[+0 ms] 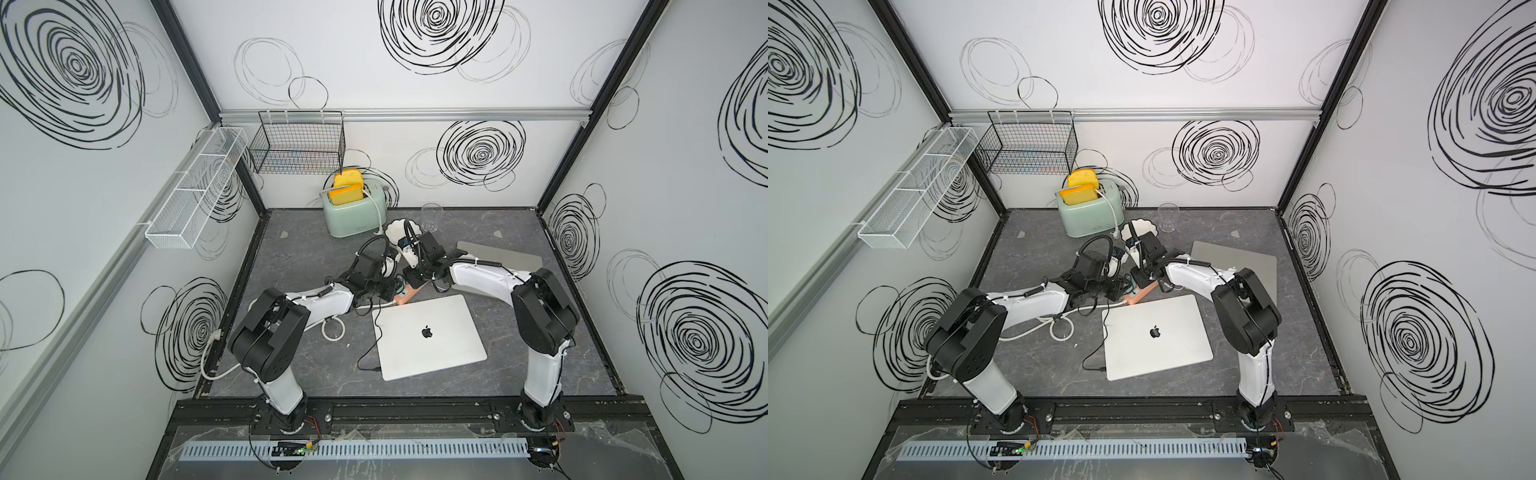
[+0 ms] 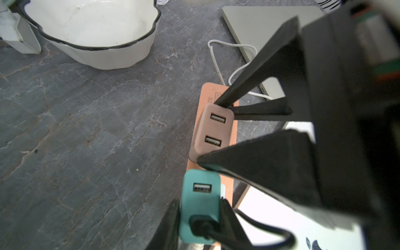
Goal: Unplug the laptop charger
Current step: Remove the plug from the socket.
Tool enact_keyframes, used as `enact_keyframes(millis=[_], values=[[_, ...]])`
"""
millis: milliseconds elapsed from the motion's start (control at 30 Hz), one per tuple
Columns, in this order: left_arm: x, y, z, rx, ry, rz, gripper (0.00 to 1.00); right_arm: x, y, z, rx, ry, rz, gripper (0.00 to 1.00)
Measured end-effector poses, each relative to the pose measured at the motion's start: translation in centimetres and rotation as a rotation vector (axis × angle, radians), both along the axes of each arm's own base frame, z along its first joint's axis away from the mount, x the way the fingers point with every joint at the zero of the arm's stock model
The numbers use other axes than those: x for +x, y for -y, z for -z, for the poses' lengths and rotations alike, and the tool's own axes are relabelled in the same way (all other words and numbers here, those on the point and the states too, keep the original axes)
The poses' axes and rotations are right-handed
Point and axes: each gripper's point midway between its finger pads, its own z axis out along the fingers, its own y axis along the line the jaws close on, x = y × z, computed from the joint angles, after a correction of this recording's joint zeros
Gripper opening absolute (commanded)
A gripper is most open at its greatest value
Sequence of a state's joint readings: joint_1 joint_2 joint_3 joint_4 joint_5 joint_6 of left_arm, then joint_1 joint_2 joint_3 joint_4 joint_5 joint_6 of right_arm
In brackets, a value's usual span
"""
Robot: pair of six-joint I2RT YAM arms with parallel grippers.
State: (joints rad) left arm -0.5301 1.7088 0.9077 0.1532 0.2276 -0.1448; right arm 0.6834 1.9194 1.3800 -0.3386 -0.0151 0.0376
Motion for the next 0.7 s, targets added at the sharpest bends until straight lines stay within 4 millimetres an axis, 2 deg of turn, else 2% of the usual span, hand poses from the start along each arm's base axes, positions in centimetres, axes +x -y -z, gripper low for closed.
enact_keyframes(millis=[467, 700], values=[[0.18, 0.24, -0.13, -0.003, 0.014, 0.007, 0.05, 0.50, 0.88, -0.07, 0.134, -0.123, 0.051, 0.00], [0.11, 0.27, 0.00, -0.002, 0.009, 0.009, 0.05, 0.25, 0.60, -0.12, 0.050, -0.070, 0.031, 0.00]])
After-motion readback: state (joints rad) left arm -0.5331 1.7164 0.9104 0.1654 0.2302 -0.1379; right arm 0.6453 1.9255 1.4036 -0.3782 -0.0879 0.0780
